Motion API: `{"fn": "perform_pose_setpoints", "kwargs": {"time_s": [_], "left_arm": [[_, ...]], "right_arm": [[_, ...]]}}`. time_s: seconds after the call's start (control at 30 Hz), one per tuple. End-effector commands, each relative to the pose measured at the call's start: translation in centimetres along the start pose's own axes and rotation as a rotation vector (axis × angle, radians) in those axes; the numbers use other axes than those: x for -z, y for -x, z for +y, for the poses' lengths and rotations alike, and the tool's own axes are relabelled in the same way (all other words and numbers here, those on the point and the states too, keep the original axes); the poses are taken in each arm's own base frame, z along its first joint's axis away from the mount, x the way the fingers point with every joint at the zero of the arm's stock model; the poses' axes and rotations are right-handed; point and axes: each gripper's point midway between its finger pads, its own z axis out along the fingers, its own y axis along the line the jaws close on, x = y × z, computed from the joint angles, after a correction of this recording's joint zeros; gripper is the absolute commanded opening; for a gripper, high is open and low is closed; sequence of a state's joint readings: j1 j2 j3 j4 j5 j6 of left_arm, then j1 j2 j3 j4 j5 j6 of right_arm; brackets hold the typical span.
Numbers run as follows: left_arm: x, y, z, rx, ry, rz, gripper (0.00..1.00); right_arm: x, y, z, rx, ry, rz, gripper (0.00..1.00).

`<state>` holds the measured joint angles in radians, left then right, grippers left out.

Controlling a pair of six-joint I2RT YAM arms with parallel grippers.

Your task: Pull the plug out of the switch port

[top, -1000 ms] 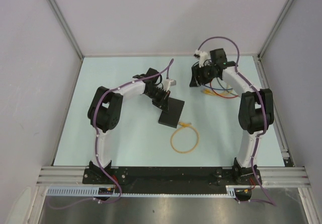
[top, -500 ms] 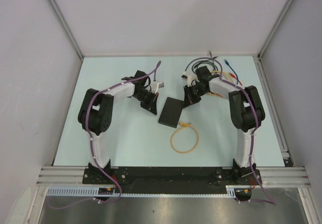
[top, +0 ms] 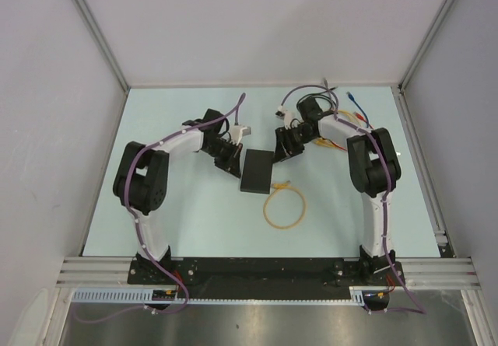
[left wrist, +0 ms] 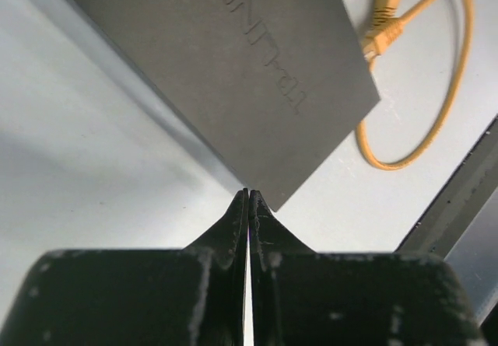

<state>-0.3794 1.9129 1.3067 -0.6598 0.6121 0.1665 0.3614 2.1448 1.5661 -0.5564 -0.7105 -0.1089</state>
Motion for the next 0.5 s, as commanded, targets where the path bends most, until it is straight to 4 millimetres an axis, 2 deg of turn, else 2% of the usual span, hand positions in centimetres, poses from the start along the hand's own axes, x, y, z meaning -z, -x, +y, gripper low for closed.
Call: {"fn": "perform_pose_setpoints", "kwargs": {"time_s": [0.0, 0.07, 0.1, 0.23, 0.33, 0.47], "left_arm": [[1.3, 1.4, -2.4, -0.062, -0.091, -0.066, 0.0], [1.0, 1.3, -2.7, -0.056, -0.115, -0.06, 0.0], [0.7, 1.2, -2.6, -0.046, -0.126, -0.05, 0.0], [0.0, 1.2, -2.2, -0.045, -0.122, -0.023, 0.0], [-0.4, 1.2, -2.1, -0.037, -0.126, -0.013, 0.0], [-0.9, 1.2, -2.2, -0.024, -0.144, -0.006, 0.0]], "right_arm": [[3.9, -0.1, 0.8, -0.051, 0.169, -0.057, 0.59], [4.7, 0.2, 1.6, -0.031, 0.247, -0.071, 0.61], [5.0, -0.4, 2.2, -0.048, 0.271, -0.039, 0.61], [4.3, -2.2, 5.2, 0.007, 0.376, 0.035, 0.58], [3.1, -3.5, 6.2, 0.023, 0.382, 0.077, 0.55], [2.3, -3.9, 5.9, 0.024, 0.37, 0.094, 0.52]]}}
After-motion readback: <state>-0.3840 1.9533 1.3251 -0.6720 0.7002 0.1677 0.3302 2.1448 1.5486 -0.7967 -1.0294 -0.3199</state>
